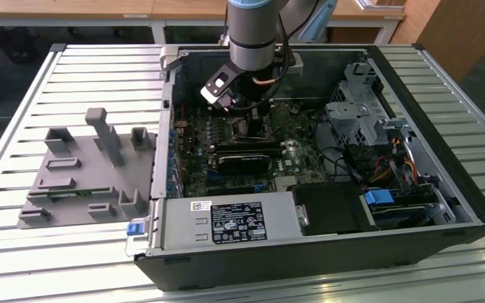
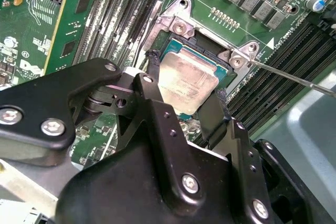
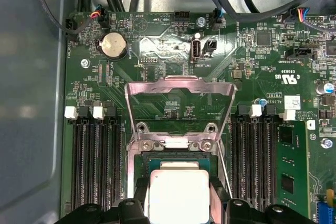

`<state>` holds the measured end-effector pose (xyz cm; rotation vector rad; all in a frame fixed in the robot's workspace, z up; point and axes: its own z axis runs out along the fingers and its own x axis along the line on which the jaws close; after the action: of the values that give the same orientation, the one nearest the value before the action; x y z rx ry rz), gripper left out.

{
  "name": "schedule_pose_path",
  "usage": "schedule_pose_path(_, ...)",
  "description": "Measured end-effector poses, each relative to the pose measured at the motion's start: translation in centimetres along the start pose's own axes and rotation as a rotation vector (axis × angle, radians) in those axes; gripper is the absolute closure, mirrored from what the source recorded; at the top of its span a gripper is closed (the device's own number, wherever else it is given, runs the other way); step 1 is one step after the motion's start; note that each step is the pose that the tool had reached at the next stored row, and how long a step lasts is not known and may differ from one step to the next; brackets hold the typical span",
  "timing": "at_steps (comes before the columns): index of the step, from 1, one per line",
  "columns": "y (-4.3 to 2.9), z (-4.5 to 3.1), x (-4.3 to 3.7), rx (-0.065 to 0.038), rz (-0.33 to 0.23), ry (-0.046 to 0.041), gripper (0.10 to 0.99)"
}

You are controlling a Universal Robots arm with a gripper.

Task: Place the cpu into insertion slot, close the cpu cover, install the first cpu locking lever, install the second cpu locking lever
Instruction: 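Place the cpu into insertion slot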

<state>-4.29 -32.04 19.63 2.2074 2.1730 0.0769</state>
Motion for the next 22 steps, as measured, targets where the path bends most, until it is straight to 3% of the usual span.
schedule_pose_path(22, 0.18, 0.32, 0.15, 0.003, 0.000, -0.0003, 0.549)
